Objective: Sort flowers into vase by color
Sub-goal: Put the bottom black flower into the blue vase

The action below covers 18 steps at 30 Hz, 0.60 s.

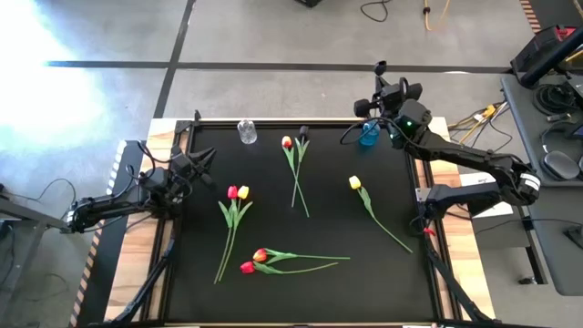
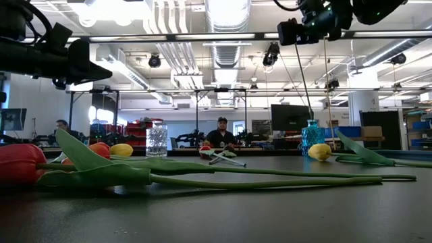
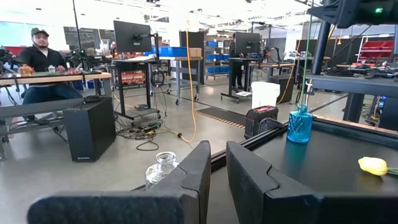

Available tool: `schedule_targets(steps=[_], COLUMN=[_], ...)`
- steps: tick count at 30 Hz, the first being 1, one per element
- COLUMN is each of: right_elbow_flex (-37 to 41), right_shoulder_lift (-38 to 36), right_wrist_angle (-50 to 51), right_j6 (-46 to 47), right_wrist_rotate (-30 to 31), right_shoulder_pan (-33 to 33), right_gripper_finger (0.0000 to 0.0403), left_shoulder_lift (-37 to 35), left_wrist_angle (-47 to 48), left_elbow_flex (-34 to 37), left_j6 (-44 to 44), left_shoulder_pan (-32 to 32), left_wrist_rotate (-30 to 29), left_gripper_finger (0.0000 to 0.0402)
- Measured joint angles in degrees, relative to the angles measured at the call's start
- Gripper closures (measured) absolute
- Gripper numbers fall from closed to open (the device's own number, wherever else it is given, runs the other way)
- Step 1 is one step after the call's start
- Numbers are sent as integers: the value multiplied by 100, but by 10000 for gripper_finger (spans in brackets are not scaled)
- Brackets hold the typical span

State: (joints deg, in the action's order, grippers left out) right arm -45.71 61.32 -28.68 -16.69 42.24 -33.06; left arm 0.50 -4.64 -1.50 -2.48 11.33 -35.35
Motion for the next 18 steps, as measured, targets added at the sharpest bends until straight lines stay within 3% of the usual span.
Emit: schedule_targets(steps=[18], right_elbow_flex=[546], right_shoulder_lift=[-2], right_wrist_angle=[-35], right_j6=[407], right_wrist_rotate=[594], right_shoulder_pan=[0], right_gripper_finger=[390], left_shoulder_lift=[2], left_wrist_angle=[0], left_elbow_flex=[0], left_j6=[2], left_shoulder_pan=[2], left_wrist_rotate=[-2], left_gripper_finger=[364])
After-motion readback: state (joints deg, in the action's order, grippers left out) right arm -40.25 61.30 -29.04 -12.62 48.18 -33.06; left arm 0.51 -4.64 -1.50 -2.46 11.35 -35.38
